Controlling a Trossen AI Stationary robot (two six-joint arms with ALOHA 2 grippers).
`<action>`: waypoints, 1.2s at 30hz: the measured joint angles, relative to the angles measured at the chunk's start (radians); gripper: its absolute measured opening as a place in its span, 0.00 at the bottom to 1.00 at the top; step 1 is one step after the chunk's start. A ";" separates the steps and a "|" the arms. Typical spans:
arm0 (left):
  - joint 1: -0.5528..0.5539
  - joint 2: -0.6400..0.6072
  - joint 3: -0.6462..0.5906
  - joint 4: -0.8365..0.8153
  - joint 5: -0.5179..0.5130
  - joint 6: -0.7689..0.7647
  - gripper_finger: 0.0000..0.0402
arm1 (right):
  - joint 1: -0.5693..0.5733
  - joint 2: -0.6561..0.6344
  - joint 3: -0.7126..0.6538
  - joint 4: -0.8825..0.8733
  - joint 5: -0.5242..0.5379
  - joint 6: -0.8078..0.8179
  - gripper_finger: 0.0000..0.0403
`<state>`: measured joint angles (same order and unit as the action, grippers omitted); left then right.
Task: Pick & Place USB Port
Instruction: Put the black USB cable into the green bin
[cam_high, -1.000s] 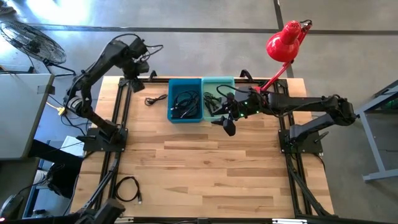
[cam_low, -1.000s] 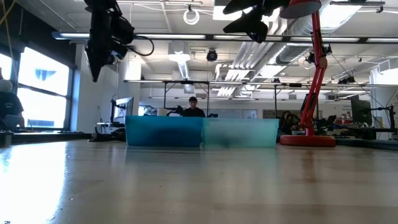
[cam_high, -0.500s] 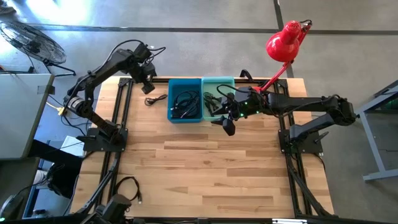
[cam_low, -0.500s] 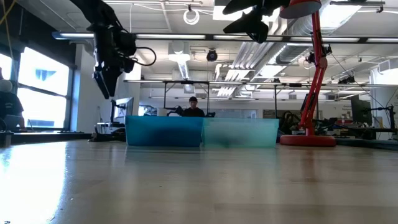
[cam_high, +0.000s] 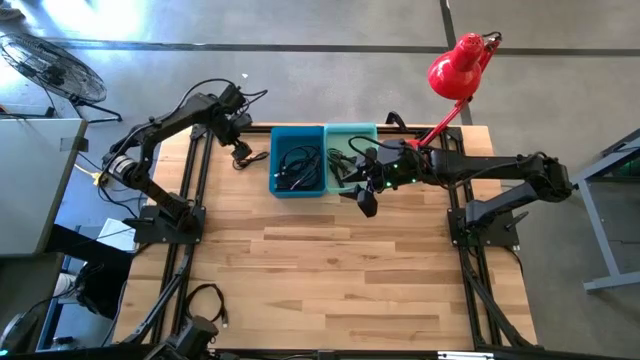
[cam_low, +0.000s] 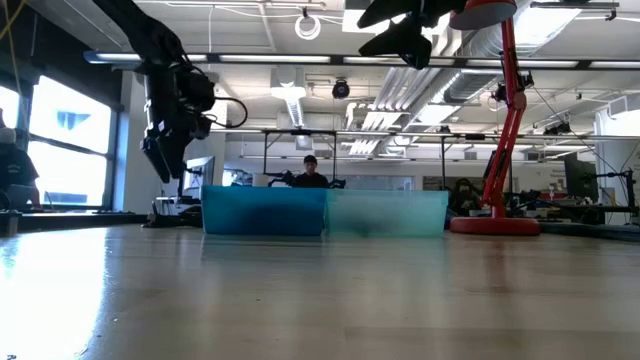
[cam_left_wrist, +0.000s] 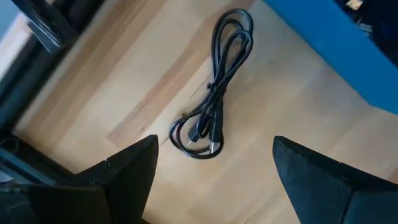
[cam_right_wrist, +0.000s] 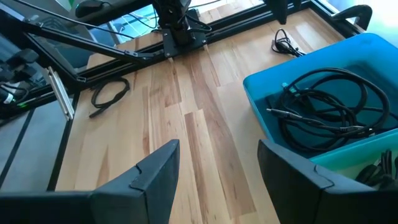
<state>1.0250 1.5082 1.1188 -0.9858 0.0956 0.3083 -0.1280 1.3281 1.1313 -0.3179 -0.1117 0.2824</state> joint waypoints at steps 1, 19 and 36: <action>-0.005 0.000 -0.012 0.012 -0.003 -0.012 0.78 | 0.000 0.000 0.000 0.000 0.000 -0.002 0.52; -0.096 0.168 -0.066 0.108 -0.031 -0.052 0.78 | 0.000 0.000 0.000 0.000 -0.004 -0.019 0.52; -0.096 0.185 -0.065 0.192 -0.114 0.000 0.78 | 0.000 0.000 0.000 -0.008 -0.001 -0.002 0.52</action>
<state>0.9291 1.6933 1.0538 -0.7938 -0.0188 0.3083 -0.1280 1.3281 1.1313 -0.3260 -0.1127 0.2802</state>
